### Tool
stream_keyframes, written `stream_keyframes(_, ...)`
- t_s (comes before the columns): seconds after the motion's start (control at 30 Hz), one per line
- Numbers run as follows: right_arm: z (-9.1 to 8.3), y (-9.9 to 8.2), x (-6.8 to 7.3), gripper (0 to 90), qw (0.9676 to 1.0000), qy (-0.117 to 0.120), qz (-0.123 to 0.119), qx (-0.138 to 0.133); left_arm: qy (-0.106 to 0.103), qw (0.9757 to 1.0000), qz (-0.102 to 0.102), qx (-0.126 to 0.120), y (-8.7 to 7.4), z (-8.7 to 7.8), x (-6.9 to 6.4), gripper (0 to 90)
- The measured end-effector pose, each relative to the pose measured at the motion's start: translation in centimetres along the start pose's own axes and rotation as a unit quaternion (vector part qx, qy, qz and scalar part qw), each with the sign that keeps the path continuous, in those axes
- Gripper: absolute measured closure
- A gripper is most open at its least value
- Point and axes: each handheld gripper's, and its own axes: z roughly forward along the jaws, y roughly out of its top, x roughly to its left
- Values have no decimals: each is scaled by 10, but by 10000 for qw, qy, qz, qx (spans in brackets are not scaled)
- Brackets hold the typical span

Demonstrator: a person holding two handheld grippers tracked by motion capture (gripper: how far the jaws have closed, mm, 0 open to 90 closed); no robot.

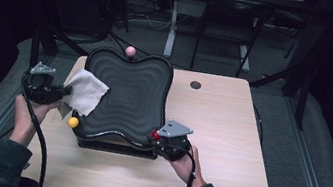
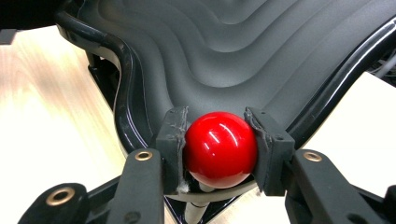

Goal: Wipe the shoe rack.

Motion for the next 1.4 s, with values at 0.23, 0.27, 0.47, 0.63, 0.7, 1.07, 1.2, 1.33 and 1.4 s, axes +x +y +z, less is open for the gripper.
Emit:
stream_keyframes(0.23,0,-1,-1,602,9999,148,-49,-40,324,9994,-6,-96,38,17,7,837)
stream_keyframes(0.27,0,-1,-1,602,9999,146,-54,-46,363,9993,20,-87,44,20,6,837)
stream_keyframes(0.47,0,-2,-2,601,9998,187,-74,-64,596,9981,121,-36,72,40,1,831)
stream_keyframes(0.63,1,-2,-2,600,9997,203,-91,-94,780,9968,181,-36,93,54,-4,829)
stream_keyframes(0.7,1,-2,-3,600,9997,216,-94,-96,825,9963,225,-26,100,57,-5,829)
stream_keyframes(1.07,2,-2,-3,599,9996,254,-95,-119,746,9956,565,-24,120,71,-26,822)
stream_keyframes(1.2,2,-2,-3,599,9996,258,-89,-120,627,9951,763,3,122,79,-42,822)
stream_keyframes(1.33,2,-3,-3,599,9996,254,-95,-122,479,9951,865,-29,123,83,-55,823)
stream_keyframes(1.4,2,-3,-3,599,9995,251,-110,-127,393,9950,915,-34,124,84,-61,823)
